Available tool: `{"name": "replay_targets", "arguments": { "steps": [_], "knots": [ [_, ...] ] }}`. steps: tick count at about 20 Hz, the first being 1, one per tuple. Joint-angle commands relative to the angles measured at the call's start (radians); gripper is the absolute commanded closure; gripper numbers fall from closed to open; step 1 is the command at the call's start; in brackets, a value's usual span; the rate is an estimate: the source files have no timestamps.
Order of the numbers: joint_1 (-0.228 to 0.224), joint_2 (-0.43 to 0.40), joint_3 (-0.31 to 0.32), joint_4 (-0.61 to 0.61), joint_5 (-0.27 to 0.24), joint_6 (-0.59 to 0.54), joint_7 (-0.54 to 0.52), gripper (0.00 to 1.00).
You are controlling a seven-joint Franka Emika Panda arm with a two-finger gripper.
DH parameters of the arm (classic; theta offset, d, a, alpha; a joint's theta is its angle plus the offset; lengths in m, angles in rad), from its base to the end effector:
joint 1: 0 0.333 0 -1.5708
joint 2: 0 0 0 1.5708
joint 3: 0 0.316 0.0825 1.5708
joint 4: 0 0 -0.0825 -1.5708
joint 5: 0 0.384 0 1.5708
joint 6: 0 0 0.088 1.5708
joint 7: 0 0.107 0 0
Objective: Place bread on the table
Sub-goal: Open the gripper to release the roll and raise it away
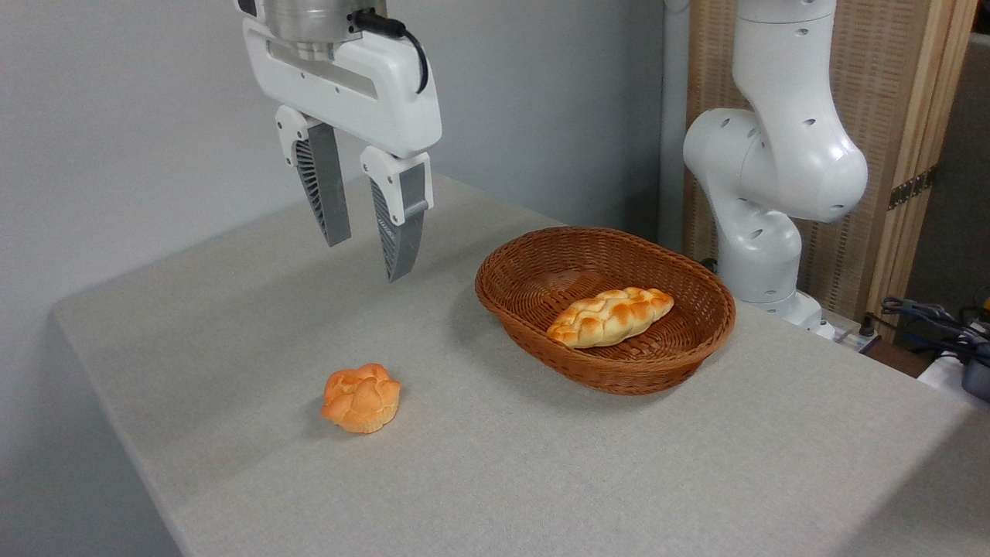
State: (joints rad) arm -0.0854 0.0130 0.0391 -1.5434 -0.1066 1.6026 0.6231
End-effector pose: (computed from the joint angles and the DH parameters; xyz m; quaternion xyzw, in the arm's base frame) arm 0.5611 -0.0372 0.6337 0.9431 -0.3275 0.0372 0.0443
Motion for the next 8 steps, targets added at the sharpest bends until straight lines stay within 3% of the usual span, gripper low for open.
{"name": "replay_targets", "arguments": {
  "steps": [1, 4, 8],
  "knots": [
    [0.012, 0.009, -0.011, 0.009, 0.010, -0.016, 0.044, 0.00],
    [0.012, 0.005, -0.011, -0.001, 0.057, -0.006, 0.104, 0.00],
    [0.012, 0.004, -0.001, -0.004, 0.058, 0.022, 0.104, 0.00]
  ]
}}
